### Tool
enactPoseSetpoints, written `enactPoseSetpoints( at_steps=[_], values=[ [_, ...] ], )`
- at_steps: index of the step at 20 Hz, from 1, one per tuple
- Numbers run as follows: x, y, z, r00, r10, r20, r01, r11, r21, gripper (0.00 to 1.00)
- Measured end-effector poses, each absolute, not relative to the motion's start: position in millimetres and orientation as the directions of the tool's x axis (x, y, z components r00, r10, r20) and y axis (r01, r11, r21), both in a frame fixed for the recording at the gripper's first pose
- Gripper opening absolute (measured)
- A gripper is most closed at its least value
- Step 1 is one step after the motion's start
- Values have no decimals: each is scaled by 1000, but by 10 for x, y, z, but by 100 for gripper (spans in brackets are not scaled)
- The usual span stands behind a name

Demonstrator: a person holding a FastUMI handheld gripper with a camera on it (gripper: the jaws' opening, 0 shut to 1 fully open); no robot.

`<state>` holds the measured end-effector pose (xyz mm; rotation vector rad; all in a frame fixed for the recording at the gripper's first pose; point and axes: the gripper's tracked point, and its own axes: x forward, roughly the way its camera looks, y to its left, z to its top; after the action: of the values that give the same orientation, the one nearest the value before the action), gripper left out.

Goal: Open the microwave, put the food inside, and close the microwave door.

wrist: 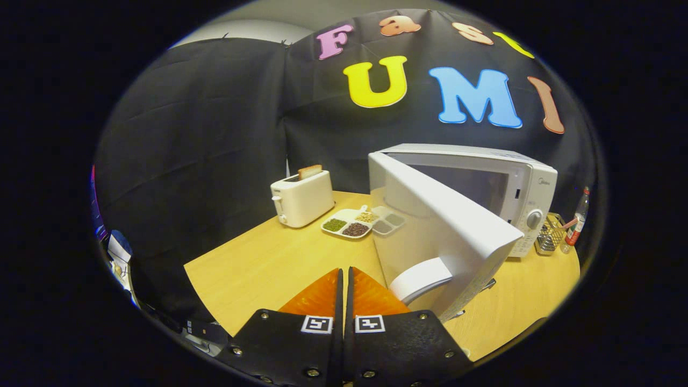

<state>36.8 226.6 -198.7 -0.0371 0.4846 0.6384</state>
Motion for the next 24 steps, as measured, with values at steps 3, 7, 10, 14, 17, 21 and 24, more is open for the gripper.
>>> enactPoseSetpoints(
  at_steps=[3,7,10,14,17,21,24],
  values=[
    [648,2014,-2026,735,507,-451,-522,847,101,1],
    [1039,1743,-2051,779,436,-450,-445,890,92,1],
    [1358,1555,-2054,806,386,-450,-388,917,92,1],
    [1816,1361,-2048,835,327,-441,-318,943,98,1],
    [2118,1264,-2073,851,285,-441,-275,957,88,1],
    [2450,1186,-2101,862,252,-440,-234,968,96,1],
    [2689,1139,-2072,875,223,-430,-204,975,91,1]
  ],
)
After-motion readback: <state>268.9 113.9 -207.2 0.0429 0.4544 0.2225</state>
